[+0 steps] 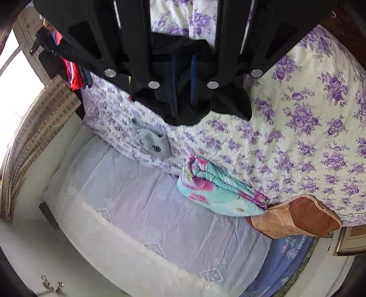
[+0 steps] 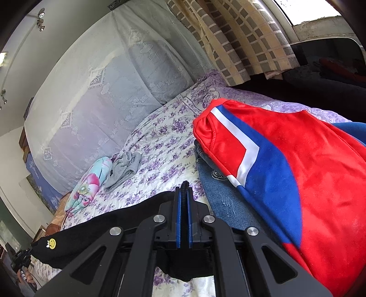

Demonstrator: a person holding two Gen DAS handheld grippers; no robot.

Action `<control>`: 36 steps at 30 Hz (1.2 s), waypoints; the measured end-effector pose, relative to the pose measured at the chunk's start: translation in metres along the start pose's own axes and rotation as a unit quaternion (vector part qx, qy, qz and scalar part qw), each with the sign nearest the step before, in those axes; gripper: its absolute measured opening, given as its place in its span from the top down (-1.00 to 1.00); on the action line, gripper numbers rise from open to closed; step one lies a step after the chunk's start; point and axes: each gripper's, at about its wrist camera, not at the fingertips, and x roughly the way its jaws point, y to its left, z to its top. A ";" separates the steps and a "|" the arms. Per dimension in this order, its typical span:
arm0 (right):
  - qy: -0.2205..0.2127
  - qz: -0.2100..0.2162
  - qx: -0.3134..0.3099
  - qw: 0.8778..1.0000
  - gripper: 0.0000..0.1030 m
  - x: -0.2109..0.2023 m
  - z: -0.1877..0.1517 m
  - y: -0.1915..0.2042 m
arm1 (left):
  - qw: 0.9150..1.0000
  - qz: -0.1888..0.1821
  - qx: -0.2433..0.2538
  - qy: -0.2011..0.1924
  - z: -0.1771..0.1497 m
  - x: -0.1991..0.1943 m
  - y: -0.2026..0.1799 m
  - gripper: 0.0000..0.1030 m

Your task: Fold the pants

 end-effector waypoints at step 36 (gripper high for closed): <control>0.192 -0.147 -0.120 0.963 0.15 0.404 0.092 0.051 | 0.964 0.169 -0.102 0.180 0.114 0.352 0.092 -0.08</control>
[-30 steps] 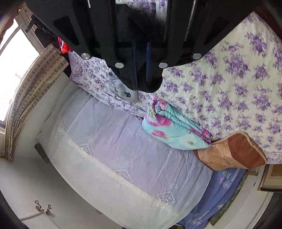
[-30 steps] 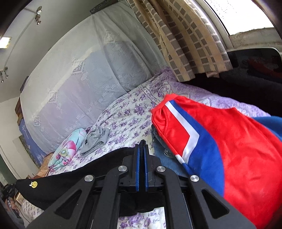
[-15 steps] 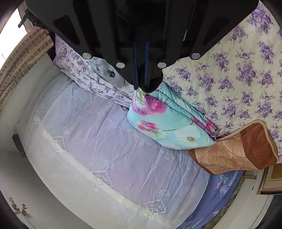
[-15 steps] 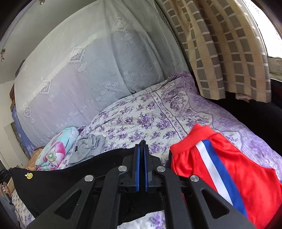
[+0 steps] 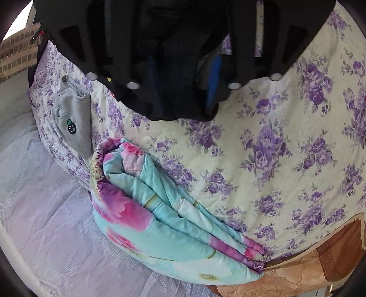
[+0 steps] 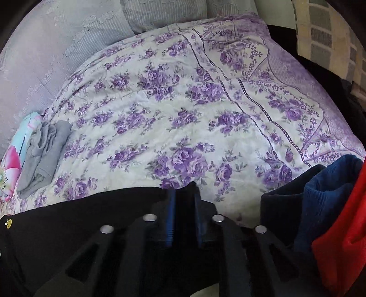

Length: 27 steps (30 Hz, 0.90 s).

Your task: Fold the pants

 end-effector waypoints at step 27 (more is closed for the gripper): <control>-0.104 0.158 0.065 0.980 -0.20 -0.265 -0.186 -0.050 | 0.988 -0.135 -0.068 0.029 -0.146 -0.064 0.077 0.11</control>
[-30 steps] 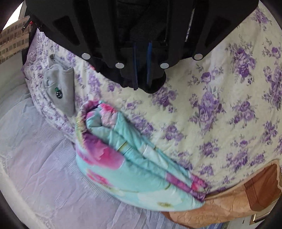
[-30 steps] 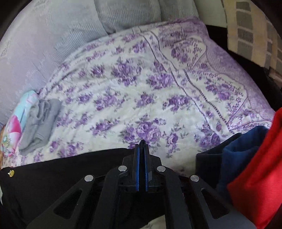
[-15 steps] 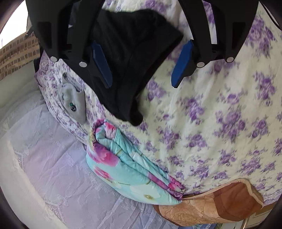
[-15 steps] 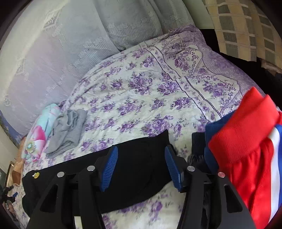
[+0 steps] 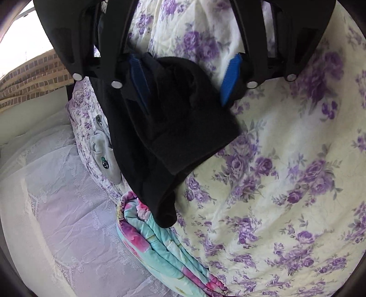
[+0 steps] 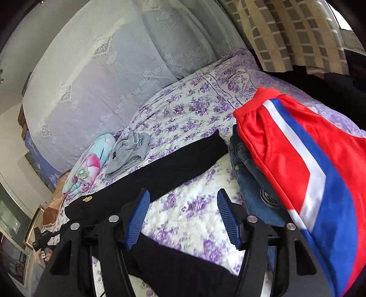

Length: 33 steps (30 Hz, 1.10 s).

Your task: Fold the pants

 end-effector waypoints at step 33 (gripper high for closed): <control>0.022 -0.026 0.044 0.998 0.14 0.025 0.035 -0.053 | 0.998 -0.052 0.013 -0.036 0.008 -0.031 -0.028 0.61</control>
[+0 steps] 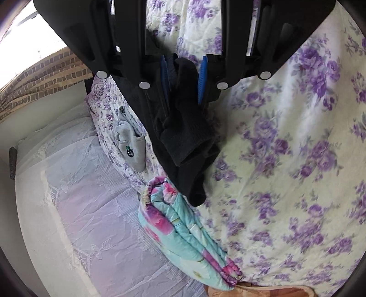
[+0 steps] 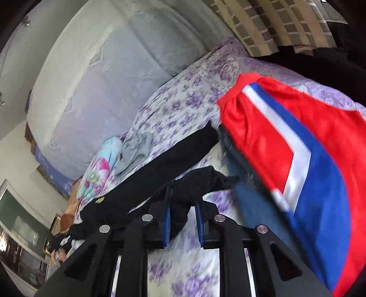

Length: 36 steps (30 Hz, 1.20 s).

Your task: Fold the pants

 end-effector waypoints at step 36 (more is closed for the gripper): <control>0.074 0.068 0.039 0.994 -0.07 0.076 -0.011 0.023 | 0.998 0.040 -0.047 0.025 -0.018 0.021 0.043 0.55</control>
